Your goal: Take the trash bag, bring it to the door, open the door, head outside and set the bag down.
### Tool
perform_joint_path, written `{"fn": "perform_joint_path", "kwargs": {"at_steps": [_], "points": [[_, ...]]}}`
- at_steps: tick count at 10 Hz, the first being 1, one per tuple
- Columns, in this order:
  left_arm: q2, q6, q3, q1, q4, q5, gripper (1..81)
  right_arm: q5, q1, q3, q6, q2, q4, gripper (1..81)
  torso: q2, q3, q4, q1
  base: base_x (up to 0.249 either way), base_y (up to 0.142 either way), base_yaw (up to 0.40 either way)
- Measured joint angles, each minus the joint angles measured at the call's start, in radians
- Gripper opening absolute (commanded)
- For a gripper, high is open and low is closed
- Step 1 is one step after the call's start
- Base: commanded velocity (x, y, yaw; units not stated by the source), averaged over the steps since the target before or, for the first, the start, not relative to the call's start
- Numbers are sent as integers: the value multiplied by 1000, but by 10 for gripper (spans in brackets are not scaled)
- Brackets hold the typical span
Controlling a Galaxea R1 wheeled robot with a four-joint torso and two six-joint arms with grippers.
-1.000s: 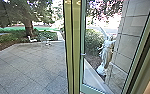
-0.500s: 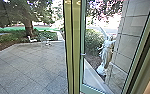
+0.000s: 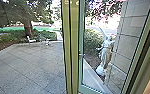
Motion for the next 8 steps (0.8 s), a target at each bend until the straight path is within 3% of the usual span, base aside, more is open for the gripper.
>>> {"fn": "perform_joint_path", "kwargs": {"at_steps": [8], "points": [[7,0,1,-5,0,-3,10,0,2,-22,-9,-11,-11,811,0,0,0,0,0,-94,0]]}}
